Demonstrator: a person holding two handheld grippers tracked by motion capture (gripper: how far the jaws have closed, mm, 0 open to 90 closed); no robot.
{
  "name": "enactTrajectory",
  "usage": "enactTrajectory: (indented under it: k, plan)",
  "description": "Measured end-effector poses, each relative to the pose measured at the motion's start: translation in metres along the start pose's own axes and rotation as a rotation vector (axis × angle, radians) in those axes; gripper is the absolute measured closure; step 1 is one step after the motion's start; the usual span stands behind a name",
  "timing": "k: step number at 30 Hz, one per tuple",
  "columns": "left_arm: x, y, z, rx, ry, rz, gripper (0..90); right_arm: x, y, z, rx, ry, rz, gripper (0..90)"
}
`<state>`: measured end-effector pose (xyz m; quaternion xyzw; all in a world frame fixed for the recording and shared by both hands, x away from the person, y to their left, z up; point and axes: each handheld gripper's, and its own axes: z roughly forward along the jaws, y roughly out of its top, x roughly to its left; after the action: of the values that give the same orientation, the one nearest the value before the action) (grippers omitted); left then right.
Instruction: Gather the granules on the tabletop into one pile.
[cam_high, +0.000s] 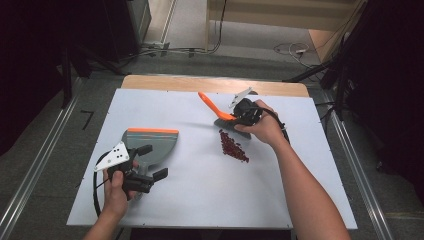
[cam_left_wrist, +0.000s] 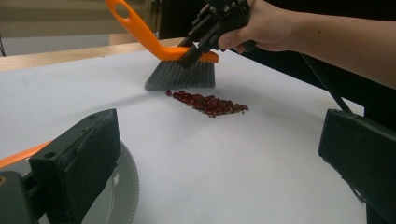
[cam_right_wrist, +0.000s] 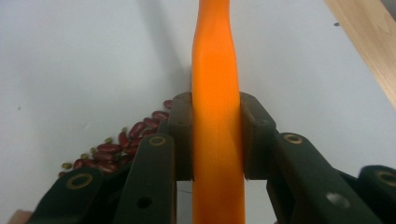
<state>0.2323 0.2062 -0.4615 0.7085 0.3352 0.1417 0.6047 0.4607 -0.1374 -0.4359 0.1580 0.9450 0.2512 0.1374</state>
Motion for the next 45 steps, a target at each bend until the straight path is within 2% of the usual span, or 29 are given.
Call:
enactTrajectory:
  k: [11, 25, 29, 33, 36, 41, 45]
  plan:
    - [0.001, 0.000, 0.000, -0.003, -0.001, -0.003, 0.0, 0.019, -0.006, -0.008, 0.010, 0.047, -0.042, 69.1]
    - [0.001, 0.000, 0.000, 0.000, 0.000, -0.002, 0.0, 0.031, -0.015, -0.017, 0.007, 0.077, -0.026, 69.1]
    - [0.000, 0.000, 0.001, 0.002, 0.000, 0.000, 0.0, 0.035, -0.019, -0.020, -0.002, 0.073, -0.018, 69.1]
    - [0.000, 0.000, 0.002, 0.003, 0.000, 0.000, 0.0, 0.035, -0.021, -0.026, -0.016, 0.048, 0.009, 69.0]
    - [0.000, 0.000, 0.002, 0.003, 0.001, -0.001, 0.0, 0.033, -0.019, -0.034, -0.054, 0.035, 0.025, 69.0]
    - [0.001, 0.000, 0.001, 0.001, 0.003, -0.002, 0.0, 0.037, -0.009, -0.047, -0.100, 0.000, 0.074, 68.9]
    - [0.002, -0.001, 0.003, 0.004, 0.001, -0.001, 0.0, 0.051, 0.006, -0.056, -0.141, 0.012, 0.196, 68.9]
